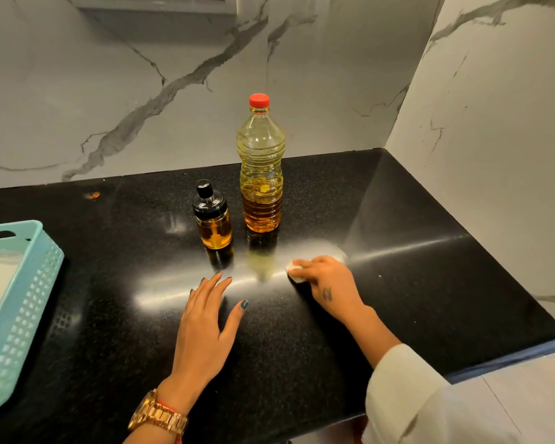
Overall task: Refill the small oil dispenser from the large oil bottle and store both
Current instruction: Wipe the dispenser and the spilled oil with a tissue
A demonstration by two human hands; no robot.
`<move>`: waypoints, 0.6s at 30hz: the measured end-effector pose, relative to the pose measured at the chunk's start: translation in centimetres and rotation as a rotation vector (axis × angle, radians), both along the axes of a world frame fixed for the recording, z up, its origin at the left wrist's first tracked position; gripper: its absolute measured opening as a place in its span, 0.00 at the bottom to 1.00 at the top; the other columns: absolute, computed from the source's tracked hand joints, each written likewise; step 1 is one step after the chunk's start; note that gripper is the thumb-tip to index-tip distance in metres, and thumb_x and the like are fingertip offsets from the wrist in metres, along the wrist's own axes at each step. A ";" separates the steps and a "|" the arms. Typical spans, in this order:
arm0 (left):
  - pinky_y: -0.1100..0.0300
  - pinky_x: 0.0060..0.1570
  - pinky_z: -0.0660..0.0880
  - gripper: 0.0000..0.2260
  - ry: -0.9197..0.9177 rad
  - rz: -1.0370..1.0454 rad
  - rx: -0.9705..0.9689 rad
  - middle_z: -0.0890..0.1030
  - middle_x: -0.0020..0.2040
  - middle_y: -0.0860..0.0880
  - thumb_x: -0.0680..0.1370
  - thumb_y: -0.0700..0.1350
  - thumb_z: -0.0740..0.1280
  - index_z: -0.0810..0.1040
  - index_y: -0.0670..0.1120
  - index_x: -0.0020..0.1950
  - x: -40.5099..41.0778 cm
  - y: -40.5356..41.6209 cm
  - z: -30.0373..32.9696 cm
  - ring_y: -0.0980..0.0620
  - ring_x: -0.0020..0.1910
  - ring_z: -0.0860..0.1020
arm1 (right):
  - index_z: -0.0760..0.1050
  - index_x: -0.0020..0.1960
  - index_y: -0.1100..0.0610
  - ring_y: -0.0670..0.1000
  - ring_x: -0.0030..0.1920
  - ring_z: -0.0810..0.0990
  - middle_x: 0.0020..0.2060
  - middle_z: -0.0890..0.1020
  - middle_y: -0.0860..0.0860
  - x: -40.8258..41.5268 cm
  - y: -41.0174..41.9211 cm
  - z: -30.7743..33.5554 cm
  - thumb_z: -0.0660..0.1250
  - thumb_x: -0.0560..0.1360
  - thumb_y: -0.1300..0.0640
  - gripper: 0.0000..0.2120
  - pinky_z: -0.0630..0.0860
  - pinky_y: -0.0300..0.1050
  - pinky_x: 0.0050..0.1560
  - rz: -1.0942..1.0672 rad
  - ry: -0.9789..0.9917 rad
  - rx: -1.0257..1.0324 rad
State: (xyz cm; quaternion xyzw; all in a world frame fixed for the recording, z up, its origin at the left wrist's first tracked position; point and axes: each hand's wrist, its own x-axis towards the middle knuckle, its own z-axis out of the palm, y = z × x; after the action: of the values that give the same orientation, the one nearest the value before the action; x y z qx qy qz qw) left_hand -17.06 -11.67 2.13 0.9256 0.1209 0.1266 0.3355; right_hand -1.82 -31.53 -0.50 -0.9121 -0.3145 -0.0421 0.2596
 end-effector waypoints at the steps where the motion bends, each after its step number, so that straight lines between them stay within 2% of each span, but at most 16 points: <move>1: 0.58 0.71 0.51 0.26 -0.006 0.011 -0.001 0.63 0.73 0.54 0.74 0.60 0.56 0.65 0.53 0.70 -0.1 -0.1 0.0 0.54 0.74 0.56 | 0.84 0.48 0.50 0.54 0.45 0.80 0.51 0.84 0.48 -0.7 -1.2 0.0 0.63 0.61 0.69 0.22 0.70 0.33 0.48 0.037 -0.025 0.013; 4: 0.57 0.70 0.51 0.25 -0.020 0.053 -0.005 0.64 0.73 0.53 0.74 0.59 0.57 0.65 0.52 0.70 -0.5 -0.3 0.0 0.54 0.74 0.56 | 0.84 0.47 0.49 0.50 0.44 0.81 0.49 0.84 0.46 -1.6 -5.5 0.0 0.70 0.59 0.73 0.24 0.69 0.30 0.50 0.023 -0.058 0.054; 7: 0.57 0.70 0.52 0.25 -0.023 0.070 -0.003 0.65 0.72 0.52 0.74 0.58 0.57 0.66 0.51 0.70 -0.9 -0.3 -0.2 0.53 0.74 0.57 | 0.83 0.49 0.46 0.49 0.45 0.81 0.50 0.84 0.46 1.0 -7.0 -0.3 0.72 0.63 0.69 0.22 0.69 0.29 0.49 -0.125 -0.045 0.036; 10: 0.57 0.70 0.52 0.25 -0.023 0.075 -0.013 0.65 0.72 0.52 0.74 0.58 0.58 0.66 0.51 0.70 -0.9 -0.5 -0.1 0.53 0.74 0.58 | 0.83 0.50 0.47 0.54 0.44 0.81 0.50 0.84 0.47 3.3 -4.7 0.0 0.66 0.65 0.67 0.20 0.75 0.38 0.45 -0.173 -0.072 -0.019; 13: 0.57 0.71 0.52 0.25 -0.017 0.056 -0.015 0.64 0.73 0.53 0.74 0.58 0.58 0.66 0.52 0.70 -0.8 -0.2 0.0 0.54 0.74 0.57 | 0.83 0.50 0.48 0.57 0.44 0.81 0.50 0.84 0.49 2.6 -2.0 0.7 0.64 0.65 0.66 0.20 0.78 0.44 0.45 -0.106 -0.069 -0.033; 16: 0.55 0.71 0.53 0.24 -0.018 0.037 -0.016 0.64 0.73 0.53 0.75 0.58 0.58 0.66 0.53 0.70 -0.6 0.5 0.0 0.54 0.74 0.57 | 0.84 0.47 0.49 0.54 0.43 0.81 0.48 0.85 0.48 0.0 -2.2 0.4 0.60 0.61 0.66 0.22 0.79 0.43 0.44 0.018 -0.072 0.021; 18: 0.53 0.72 0.55 0.23 -0.030 0.039 -0.029 0.65 0.72 0.53 0.75 0.56 0.60 0.66 0.53 0.70 -0.5 1.0 0.1 0.56 0.73 0.57 | 0.84 0.47 0.47 0.50 0.43 0.81 0.49 0.84 0.45 -1.6 -3.9 0.0 0.63 0.60 0.69 0.23 0.78 0.41 0.45 0.039 -0.050 0.029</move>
State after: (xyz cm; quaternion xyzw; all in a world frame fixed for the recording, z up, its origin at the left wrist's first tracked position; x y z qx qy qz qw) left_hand -17.53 -10.67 2.21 0.9161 0.1357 0.1452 0.3481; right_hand -3.39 -35.41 -0.48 -0.9005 -0.3381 -0.0641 0.2658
